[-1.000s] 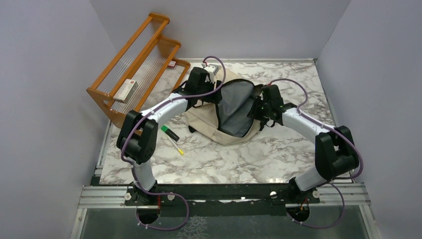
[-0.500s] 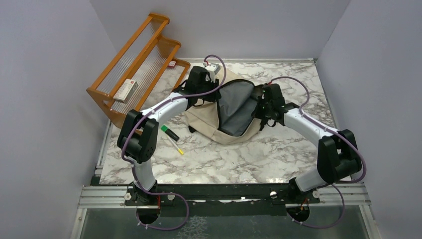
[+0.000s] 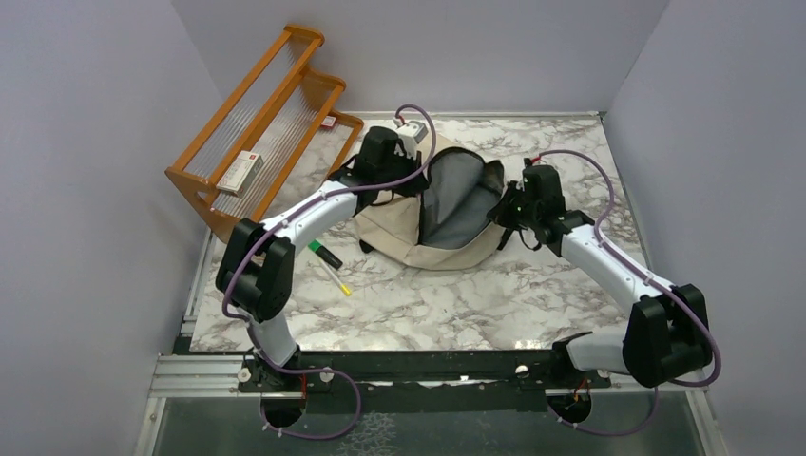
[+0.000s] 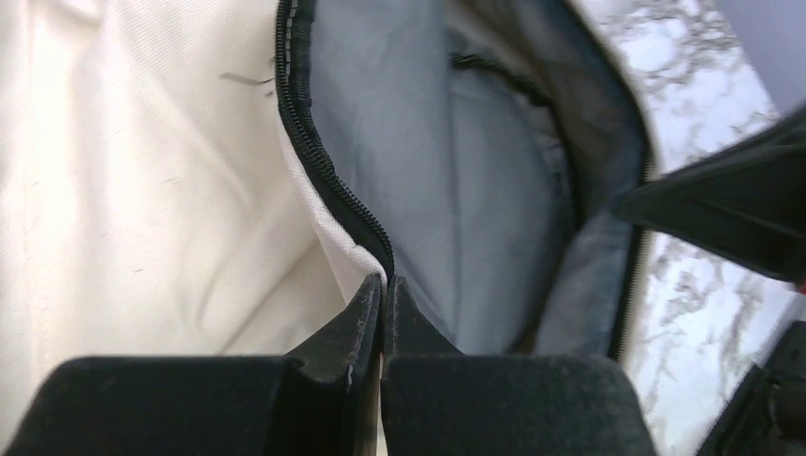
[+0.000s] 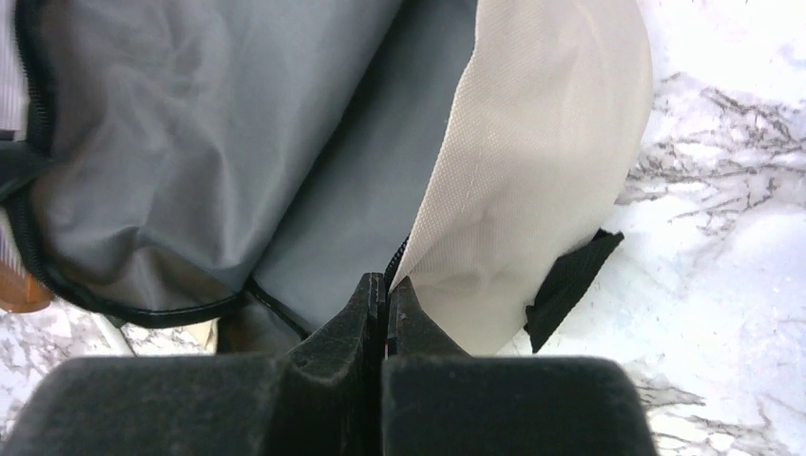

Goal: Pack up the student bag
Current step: Place the book in the student bag, then zip the student bag at the center of the board.

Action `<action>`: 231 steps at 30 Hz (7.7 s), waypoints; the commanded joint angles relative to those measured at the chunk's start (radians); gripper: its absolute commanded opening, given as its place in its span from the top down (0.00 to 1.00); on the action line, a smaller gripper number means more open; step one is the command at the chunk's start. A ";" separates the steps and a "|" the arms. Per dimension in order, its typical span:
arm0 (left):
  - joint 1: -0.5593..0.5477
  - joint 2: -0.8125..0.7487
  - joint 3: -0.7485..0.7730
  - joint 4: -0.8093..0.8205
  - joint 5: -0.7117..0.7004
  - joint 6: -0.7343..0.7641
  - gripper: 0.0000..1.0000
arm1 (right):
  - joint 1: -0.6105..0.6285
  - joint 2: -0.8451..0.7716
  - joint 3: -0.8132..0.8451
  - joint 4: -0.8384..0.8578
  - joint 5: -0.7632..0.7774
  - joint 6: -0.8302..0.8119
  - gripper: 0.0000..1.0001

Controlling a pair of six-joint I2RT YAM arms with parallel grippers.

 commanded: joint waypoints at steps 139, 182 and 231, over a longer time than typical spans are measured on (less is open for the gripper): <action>0.058 0.003 0.014 -0.026 0.001 0.171 0.46 | -0.016 1.043 1.127 -0.274 -0.425 -0.937 0.83; 0.063 0.176 0.166 0.364 0.425 0.419 0.37 | -0.018 0.542 0.732 -0.016 -0.148 -0.403 1.00; -0.008 0.534 0.565 0.058 0.163 0.634 1.00 | -0.076 0.403 0.539 -0.027 -0.098 -0.282 0.99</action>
